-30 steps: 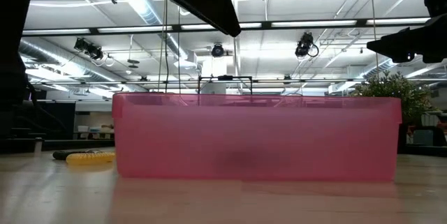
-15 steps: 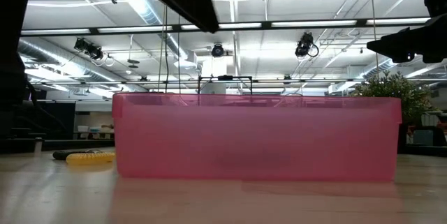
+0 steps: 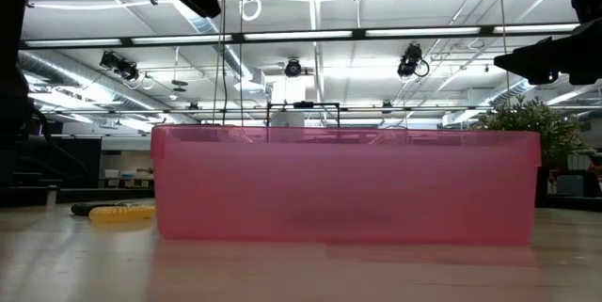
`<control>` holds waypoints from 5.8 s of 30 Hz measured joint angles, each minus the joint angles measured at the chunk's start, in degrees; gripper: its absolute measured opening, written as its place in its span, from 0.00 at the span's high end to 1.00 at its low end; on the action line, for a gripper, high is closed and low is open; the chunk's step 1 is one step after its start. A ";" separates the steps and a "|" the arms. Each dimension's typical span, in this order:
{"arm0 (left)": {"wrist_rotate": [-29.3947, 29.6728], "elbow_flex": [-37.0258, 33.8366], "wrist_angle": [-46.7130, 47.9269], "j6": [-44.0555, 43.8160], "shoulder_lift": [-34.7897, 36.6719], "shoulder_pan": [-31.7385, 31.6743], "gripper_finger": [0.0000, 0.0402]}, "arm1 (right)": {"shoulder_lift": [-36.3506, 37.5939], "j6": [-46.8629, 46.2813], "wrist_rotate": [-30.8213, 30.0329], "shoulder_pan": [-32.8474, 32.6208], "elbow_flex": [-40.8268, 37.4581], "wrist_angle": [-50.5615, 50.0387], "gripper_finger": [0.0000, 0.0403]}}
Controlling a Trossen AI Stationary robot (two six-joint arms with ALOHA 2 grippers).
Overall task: Sort spring keychains
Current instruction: Put the black spring keychain into the red bin
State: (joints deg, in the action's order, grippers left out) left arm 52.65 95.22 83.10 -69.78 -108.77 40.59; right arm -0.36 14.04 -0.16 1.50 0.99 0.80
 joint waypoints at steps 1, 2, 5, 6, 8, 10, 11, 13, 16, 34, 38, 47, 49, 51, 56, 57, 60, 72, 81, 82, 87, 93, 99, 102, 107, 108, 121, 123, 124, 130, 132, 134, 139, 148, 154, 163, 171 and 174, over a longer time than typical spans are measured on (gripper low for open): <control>-0.11 0.00 1.01 -1.08 0.14 0.43 0.56 | 0.00 0.00 -0.02 0.02 0.00 -0.04 0.45; 0.02 -0.02 1.78 -2.18 0.43 0.75 0.56 | 0.00 0.00 -0.02 0.01 0.00 -0.04 0.45; 1.41 0.00 2.79 -5.01 1.37 1.81 0.56 | 0.00 0.00 -0.02 0.00 0.00 -0.04 0.45; 1.47 0.00 2.90 -5.84 1.56 2.19 0.56 | 0.00 0.00 -0.02 0.00 0.00 -0.02 0.45; 1.50 0.00 3.23 -7.68 1.64 2.59 0.56 | 0.00 0.00 0.00 0.00 0.00 -0.04 0.45; 1.49 0.00 4.60 -9.49 1.64 2.85 0.56 | 0.00 0.00 0.00 0.00 0.00 -0.03 0.45; 1.50 -0.02 5.59 -10.46 1.64 2.83 0.56 | 0.00 0.00 0.00 0.00 0.00 -0.04 0.45; 1.75 -1.31 6.03 -11.95 1.77 2.55 0.56 | 0.00 0.00 -0.02 0.01 0.00 -0.04 0.45; 1.72 -5.39 5.89 -13.84 2.42 2.03 0.56 | 0.00 0.00 -0.02 0.01 0.00 -0.04 0.45; -16.35 -40.65 -46.80 1.31 27.30 -0.29 0.56 | 0.00 0.00 -0.01 0.02 0.00 -0.02 0.45; -21.96 -41.31 -47.96 -0.85 27.32 -1.53 0.56 | 0.00 0.00 -0.01 0.02 0.00 -0.02 0.45; -28.55 -41.22 -48.55 -3.10 24.67 -4.50 0.56 | 0.00 0.00 -0.02 0.02 0.00 -0.02 0.45; -30.63 -41.22 -48.60 -3.09 23.77 -5.09 0.56 | 0.00 0.00 0.00 0.00 0.00 -0.02 0.45; -32.25 -41.22 -48.55 -3.10 22.77 -5.68 0.56 | 0.00 0.00 0.00 0.01 0.00 -0.02 0.45; -36.18 -41.22 -48.67 -3.17 20.95 -7.57 0.56 | 0.00 0.00 -0.01 0.00 0.00 -0.04 0.45; -36.94 -41.22 -48.67 -3.16 20.64 -7.90 0.56 | 0.00 0.00 0.00 0.00 0.00 -0.02 0.45; -38.62 -41.22 -48.10 -3.17 20.46 -8.63 0.56 | 0.00 0.00 -0.02 0.00 0.00 -0.02 0.45; -42.81 -41.22 -48.00 -3.49 20.46 -7.57 0.56 | 0.00 0.00 0.00 0.02 0.00 -0.02 0.45; -43.53 -41.22 -46.47 -5.19 20.46 -7.53 0.56 | 0.00 0.00 -0.02 0.00 0.00 -0.02 0.45; -43.53 -41.22 -46.04 -5.66 20.46 -7.53 0.56 | 0.00 0.00 -0.02 0.01 0.00 -0.02 0.45; -43.51 -41.17 -42.78 -7.63 20.46 -5.91 0.56 | 0.00 0.00 -0.01 0.01 0.00 -0.02 0.45; -40.43 -37.98 -35.32 -9.55 20.48 -5.01 0.56 | 0.00 0.00 -0.01 0.01 0.00 -0.03 0.45; -39.04 -36.50 -35.07 -9.11 20.36 -5.00 0.56 | 0.00 0.00 0.00 0.01 0.00 -0.04 0.45; -40.95 -36.50 -34.34 -9.03 19.82 -5.20 0.56 | -0.01 0.00 -0.01 0.01 0.00 -0.03 0.45; -41.56 -36.50 -32.93 -6.59 19.78 -6.55 0.56 | 0.00 0.00 -0.02 0.02 0.00 -0.04 0.45; -41.54 -36.50 -32.91 -6.20 19.78 -6.87 0.56 | 0.00 0.00 0.00 0.02 0.00 -0.02 0.45; -44.79 -36.52 -31.54 2.91 20.33 -13.56 0.56 | -0.01 0.00 -0.02 0.02 0.00 -0.02 0.45; -44.84 -36.52 -30.51 4.21 20.33 -14.71 0.56 | -0.02 0.00 -0.02 0.00 0.00 -0.04 0.45; -44.85 -36.52 -30.08 4.56 20.34 -15.23 0.56 | 0.00 0.00 -0.02 0.02 0.00 -0.02 0.45; -44.84 -36.54 -29.17 7.59 20.33 -17.69 0.56 | -0.02 0.00 -0.02 0.00 0.00 -0.04 0.45; -44.84 -36.54 -29.15 8.18 20.33 -18.13 0.56 | -0.02 0.00 -0.02 0.00 0.00 -0.02 0.45; -44.84 -36.54 -29.15 9.29 20.33 -18.57 0.56 | -0.02 0.00 -0.02 0.00 0.00 -0.02 0.45; -44.84 -36.54 -28.56 10.52 20.33 -19.71 0.56 | -0.02 0.00 -0.02 0.02 0.00 -0.03 0.45; -44.82 -36.54 -28.24 10.48 20.34 -20.95 0.56 | -0.02 0.00 -0.02 0.02 0.00 -0.02 0.45; -44.20 -36.57 -27.83 10.44 20.33 -20.93 0.56 | -0.02 0.00 -0.02 0.02 0.00 -0.02 0.45; -43.68 -36.61 -25.28 10.41 20.33 -21.30 0.56 | -0.02 0.00 -0.01 0.01 0.00 -0.03 0.45; -43.44 -36.61 -24.78 10.87 20.33 -21.59 0.56 | -0.02 0.00 -0.01 0.01 0.00 -0.02 0.45; -43.25 -36.61 -24.73 10.91 20.48 -21.85 0.56 | -0.02 0.00 -0.02 0.01 0.00 -0.03 0.45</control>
State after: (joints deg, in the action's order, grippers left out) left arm 9.41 58.61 58.37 -58.87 -88.29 18.74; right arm -0.38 14.04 -0.18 1.50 0.99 0.77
